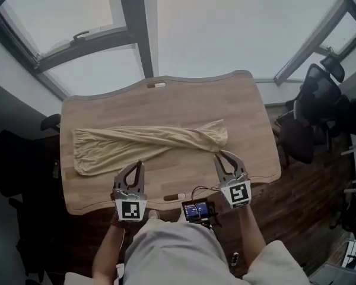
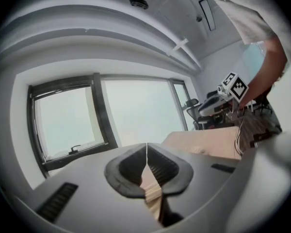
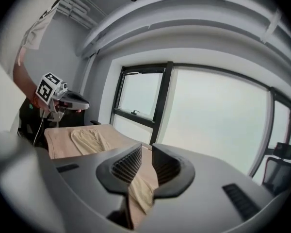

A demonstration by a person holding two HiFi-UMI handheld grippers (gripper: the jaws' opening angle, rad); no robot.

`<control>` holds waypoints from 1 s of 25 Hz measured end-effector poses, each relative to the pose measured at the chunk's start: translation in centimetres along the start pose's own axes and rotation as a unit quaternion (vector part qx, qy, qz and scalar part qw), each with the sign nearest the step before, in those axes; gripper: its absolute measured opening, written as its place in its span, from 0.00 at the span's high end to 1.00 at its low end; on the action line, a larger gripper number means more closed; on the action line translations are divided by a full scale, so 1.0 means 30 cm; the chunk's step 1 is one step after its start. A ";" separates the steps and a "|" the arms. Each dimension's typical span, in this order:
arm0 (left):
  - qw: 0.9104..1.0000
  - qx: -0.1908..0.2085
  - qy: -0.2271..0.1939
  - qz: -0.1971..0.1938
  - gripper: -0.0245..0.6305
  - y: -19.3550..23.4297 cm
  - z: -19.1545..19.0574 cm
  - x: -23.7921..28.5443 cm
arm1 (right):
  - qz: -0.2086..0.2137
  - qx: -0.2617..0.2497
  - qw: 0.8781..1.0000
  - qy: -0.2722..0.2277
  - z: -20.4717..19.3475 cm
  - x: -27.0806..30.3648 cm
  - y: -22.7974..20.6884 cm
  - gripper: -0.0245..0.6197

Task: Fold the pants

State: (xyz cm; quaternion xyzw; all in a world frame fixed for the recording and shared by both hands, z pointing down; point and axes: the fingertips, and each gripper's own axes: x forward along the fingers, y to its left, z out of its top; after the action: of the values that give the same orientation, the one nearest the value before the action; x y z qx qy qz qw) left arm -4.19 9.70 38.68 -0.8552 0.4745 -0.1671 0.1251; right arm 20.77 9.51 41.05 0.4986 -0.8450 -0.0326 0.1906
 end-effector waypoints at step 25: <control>0.894 0.236 0.293 -0.241 0.78 -0.244 -0.861 0.532 | 0.186 0.021 0.924 0.332 -1.070 0.186 -0.189 0.80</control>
State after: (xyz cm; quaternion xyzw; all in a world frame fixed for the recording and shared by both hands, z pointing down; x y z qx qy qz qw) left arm -1.13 -1.56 67.64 -0.8009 0.2153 -0.5424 0.1342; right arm 34.46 6.23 70.97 0.3182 -0.8115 0.1882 0.4526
